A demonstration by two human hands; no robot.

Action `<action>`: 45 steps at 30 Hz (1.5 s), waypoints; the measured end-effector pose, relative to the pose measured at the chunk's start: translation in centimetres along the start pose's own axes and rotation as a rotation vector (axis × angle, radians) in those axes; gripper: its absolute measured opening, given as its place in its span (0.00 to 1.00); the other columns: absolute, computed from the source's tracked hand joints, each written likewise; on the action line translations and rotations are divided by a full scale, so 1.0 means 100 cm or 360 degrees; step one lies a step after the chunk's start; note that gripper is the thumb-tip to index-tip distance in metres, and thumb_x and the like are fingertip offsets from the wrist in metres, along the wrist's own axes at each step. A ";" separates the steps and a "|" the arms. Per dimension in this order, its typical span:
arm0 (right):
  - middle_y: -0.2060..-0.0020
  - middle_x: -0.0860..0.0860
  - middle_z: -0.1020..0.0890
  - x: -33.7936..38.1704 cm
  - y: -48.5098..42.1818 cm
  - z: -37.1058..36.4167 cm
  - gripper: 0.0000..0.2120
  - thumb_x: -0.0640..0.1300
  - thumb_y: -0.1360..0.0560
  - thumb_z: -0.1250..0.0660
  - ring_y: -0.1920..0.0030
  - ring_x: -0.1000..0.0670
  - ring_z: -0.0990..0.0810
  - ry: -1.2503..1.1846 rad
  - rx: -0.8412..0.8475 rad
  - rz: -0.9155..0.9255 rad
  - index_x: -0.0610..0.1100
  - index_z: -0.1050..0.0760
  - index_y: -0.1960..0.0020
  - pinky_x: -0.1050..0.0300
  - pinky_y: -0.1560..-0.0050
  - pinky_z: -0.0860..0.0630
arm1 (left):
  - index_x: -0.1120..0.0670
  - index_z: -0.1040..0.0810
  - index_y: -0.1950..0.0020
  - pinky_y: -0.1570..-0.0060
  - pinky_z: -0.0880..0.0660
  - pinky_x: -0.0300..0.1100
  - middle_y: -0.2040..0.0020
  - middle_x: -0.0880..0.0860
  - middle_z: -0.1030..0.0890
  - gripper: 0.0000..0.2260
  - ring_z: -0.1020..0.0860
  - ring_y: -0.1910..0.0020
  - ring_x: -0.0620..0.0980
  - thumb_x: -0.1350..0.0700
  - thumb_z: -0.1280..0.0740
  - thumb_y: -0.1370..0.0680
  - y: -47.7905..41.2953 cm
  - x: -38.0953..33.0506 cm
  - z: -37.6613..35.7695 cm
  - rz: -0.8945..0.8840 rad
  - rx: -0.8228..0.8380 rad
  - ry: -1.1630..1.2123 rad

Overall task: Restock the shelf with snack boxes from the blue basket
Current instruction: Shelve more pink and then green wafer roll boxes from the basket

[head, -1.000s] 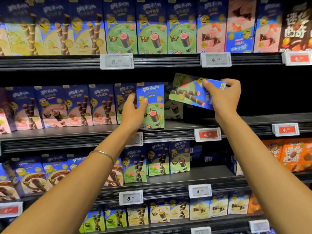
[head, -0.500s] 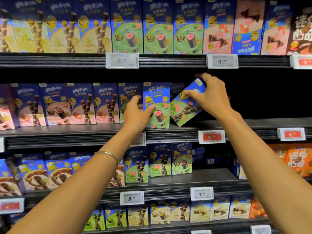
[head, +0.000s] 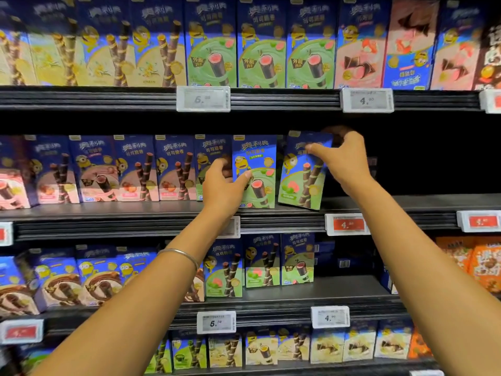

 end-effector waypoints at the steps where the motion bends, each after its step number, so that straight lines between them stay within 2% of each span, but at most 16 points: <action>1: 0.49 0.48 0.14 -0.002 0.003 -0.007 0.28 0.51 0.34 0.19 0.50 0.51 0.14 -0.0022 0.0056 0.0002 0.44 0.21 0.38 0.48 0.47 0.17 | 0.57 0.24 0.31 0.45 0.20 0.43 0.38 0.55 0.17 0.20 0.18 0.47 0.47 0.55 0.24 0.21 0.000 0.000 0.000 -0.0005 0.0000 -0.0030; 3: 0.42 0.47 0.16 -0.010 0.010 -0.018 0.31 0.46 0.30 0.20 0.46 0.52 0.15 -0.0084 0.0153 -0.0031 0.47 0.27 0.31 0.53 0.46 0.17 | 0.57 0.25 0.29 0.39 0.20 0.50 0.36 0.55 0.19 0.21 0.19 0.41 0.52 0.54 0.25 0.20 0.001 0.001 -0.001 -0.0010 0.0012 -0.0092; 5: 0.39 0.46 0.19 -0.024 0.020 -0.023 0.32 0.44 0.28 0.22 0.42 0.49 0.17 -0.0063 0.0222 -0.0152 0.47 0.33 0.29 0.54 0.47 0.19 | 0.57 0.25 0.29 0.36 0.21 0.54 0.34 0.56 0.20 0.22 0.20 0.37 0.55 0.54 0.25 0.20 0.002 0.000 -0.001 -0.0018 0.0019 -0.0133; 8: 0.46 0.48 0.16 -0.040 0.037 -0.021 0.19 0.49 0.25 0.25 0.47 0.51 0.16 0.0034 0.0254 -0.0223 0.45 0.27 0.39 0.57 0.54 0.20 | 0.57 0.24 0.30 0.37 0.21 0.54 0.36 0.57 0.20 0.21 0.20 0.38 0.54 0.54 0.24 0.21 0.001 0.001 -0.001 -0.0025 0.0015 -0.0175; 11: 0.50 0.50 0.15 -0.037 0.039 -0.018 0.13 0.52 0.25 0.26 0.48 0.50 0.16 0.0190 0.0176 -0.0093 0.45 0.20 0.46 0.50 0.48 0.19 | 0.58 0.24 0.28 0.36 0.22 0.56 0.35 0.56 0.19 0.24 0.21 0.37 0.55 0.53 0.23 0.21 -0.002 0.000 -0.001 0.0004 0.0013 -0.0238; 15: 0.51 0.49 0.19 -0.036 0.028 -0.025 0.15 0.59 0.24 0.30 0.48 0.45 0.20 0.0606 0.0255 -0.0100 0.47 0.23 0.51 0.46 0.48 0.22 | 0.57 0.24 0.29 0.37 0.21 0.56 0.36 0.56 0.18 0.24 0.20 0.38 0.55 0.52 0.23 0.22 -0.003 0.002 -0.004 0.0020 -0.0014 -0.0251; 19: 0.49 0.44 0.20 -0.044 0.021 -0.037 0.16 0.58 0.23 0.32 0.48 0.42 0.21 0.0632 0.0283 -0.0176 0.44 0.23 0.49 0.48 0.52 0.25 | 0.55 0.24 0.30 0.36 0.22 0.58 0.36 0.56 0.20 0.23 0.22 0.36 0.57 0.50 0.23 0.22 -0.003 0.007 -0.004 0.0052 -0.0005 -0.0215; 23: 0.52 0.47 0.23 -0.046 0.018 -0.042 0.16 0.54 0.24 0.29 0.58 0.53 0.25 0.0533 0.0277 -0.0258 0.42 0.25 0.48 0.58 0.66 0.33 | 0.55 0.26 0.29 0.36 0.22 0.56 0.34 0.56 0.22 0.25 0.23 0.35 0.57 0.55 0.22 0.23 -0.005 0.009 -0.006 0.0101 0.0042 -0.0263; 27: 0.52 0.48 0.23 -0.049 0.017 -0.046 0.15 0.50 0.25 0.27 0.53 0.48 0.24 0.0529 0.0309 -0.0275 0.42 0.26 0.46 0.56 0.64 0.32 | 0.56 0.28 0.27 0.36 0.21 0.59 0.34 0.58 0.22 0.28 0.22 0.36 0.58 0.58 0.22 0.24 -0.005 0.010 -0.009 0.0146 0.0091 -0.0285; 32: 0.58 0.52 0.26 -0.052 0.016 -0.048 0.13 0.49 0.24 0.27 0.61 0.56 0.28 0.0545 0.0287 -0.0234 0.46 0.31 0.54 0.60 0.68 0.35 | 0.56 0.28 0.28 0.37 0.21 0.58 0.35 0.57 0.23 0.27 0.22 0.37 0.58 0.58 0.22 0.24 -0.004 0.008 -0.009 0.0110 0.0073 -0.0305; 34: 0.57 0.51 0.26 -0.051 0.016 -0.048 0.15 0.49 0.24 0.27 0.60 0.53 0.27 0.0605 0.0290 -0.0180 0.47 0.32 0.56 0.58 0.64 0.33 | 0.55 0.27 0.32 0.38 0.21 0.58 0.36 0.57 0.22 0.24 0.21 0.38 0.58 0.58 0.21 0.24 -0.003 0.008 -0.010 0.0096 0.0063 -0.0320; 36: 0.54 0.49 0.26 -0.050 0.016 -0.047 0.16 0.50 0.25 0.26 0.56 0.48 0.26 0.0671 0.0297 -0.0130 0.45 0.32 0.53 0.54 0.59 0.31 | 0.53 0.27 0.36 0.39 0.21 0.57 0.38 0.56 0.22 0.21 0.22 0.38 0.58 0.58 0.21 0.24 -0.002 0.007 -0.011 0.0074 0.0060 -0.0333; 37: 0.55 0.49 0.26 -0.050 0.016 -0.046 0.17 0.51 0.25 0.25 0.56 0.48 0.26 0.0676 0.0307 -0.0121 0.45 0.32 0.53 0.54 0.59 0.31 | 0.53 0.27 0.35 0.39 0.21 0.57 0.38 0.56 0.22 0.21 0.22 0.38 0.58 0.57 0.22 0.24 -0.002 0.007 -0.011 0.0060 0.0060 -0.0346; 40: 0.58 0.52 0.27 -0.052 0.018 -0.046 0.20 0.55 0.27 0.24 0.61 0.54 0.29 0.0658 0.0394 -0.0129 0.49 0.34 0.58 0.58 0.67 0.35 | 0.55 0.26 0.33 0.40 0.22 0.54 0.39 0.55 0.23 0.22 0.23 0.38 0.58 0.56 0.21 0.23 -0.001 0.006 -0.011 0.0022 0.0043 -0.0383; 42: 0.58 0.53 0.27 -0.053 0.018 -0.045 0.18 0.56 0.26 0.25 0.60 0.56 0.29 0.0627 0.0419 -0.0124 0.49 0.32 0.56 0.60 0.67 0.35 | 0.55 0.26 0.33 0.40 0.22 0.53 0.39 0.56 0.22 0.22 0.23 0.38 0.58 0.56 0.22 0.23 0.000 0.005 -0.011 0.0013 0.0048 -0.0395; 45: 0.58 0.56 0.28 -0.055 0.020 -0.044 0.18 0.58 0.25 0.27 0.59 0.58 0.30 0.0607 0.0434 -0.0171 0.48 0.32 0.52 0.60 0.66 0.35 | 0.54 0.27 0.33 0.38 0.21 0.58 0.38 0.58 0.21 0.22 0.22 0.38 0.58 0.56 0.22 0.23 0.001 0.004 -0.011 0.0025 0.0064 -0.0395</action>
Point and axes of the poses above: each hand's wrist, its own y-axis away from the middle knuckle, its own z-axis out of the back of the hand, x = y × z, the point moved 5 cm from there along -y, towards the middle knuckle
